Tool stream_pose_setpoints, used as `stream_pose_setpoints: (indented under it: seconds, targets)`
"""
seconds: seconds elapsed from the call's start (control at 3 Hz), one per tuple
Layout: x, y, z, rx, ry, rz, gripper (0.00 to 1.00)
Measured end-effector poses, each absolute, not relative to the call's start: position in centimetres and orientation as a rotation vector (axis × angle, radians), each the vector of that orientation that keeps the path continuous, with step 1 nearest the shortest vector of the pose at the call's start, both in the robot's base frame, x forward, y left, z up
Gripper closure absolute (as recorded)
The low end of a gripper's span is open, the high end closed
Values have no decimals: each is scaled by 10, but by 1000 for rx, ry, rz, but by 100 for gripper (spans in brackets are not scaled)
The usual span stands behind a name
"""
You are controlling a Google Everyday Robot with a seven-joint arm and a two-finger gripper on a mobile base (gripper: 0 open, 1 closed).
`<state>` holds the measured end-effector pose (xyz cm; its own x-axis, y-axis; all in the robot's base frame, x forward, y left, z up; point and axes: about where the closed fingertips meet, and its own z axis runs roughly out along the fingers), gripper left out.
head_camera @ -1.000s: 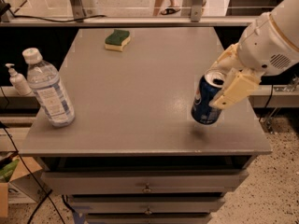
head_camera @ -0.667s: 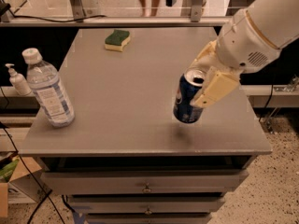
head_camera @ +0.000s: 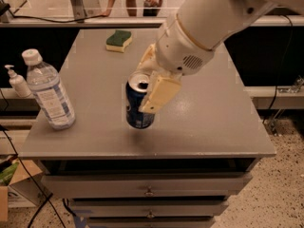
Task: Move pepsi can near blue plastic bottle
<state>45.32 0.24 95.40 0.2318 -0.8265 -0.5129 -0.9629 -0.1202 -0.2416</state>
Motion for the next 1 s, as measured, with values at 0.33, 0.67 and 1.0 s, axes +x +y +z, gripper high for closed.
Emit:
stream_pose_setpoints:
  seconds: [0.33,0.67,1.0]
  targets:
    - [461,50,941,-2036,1585,368,100]
    - [469,83,930,-2053,1577,375,82]
    - [477,106,918,-2048,1593,388,59]
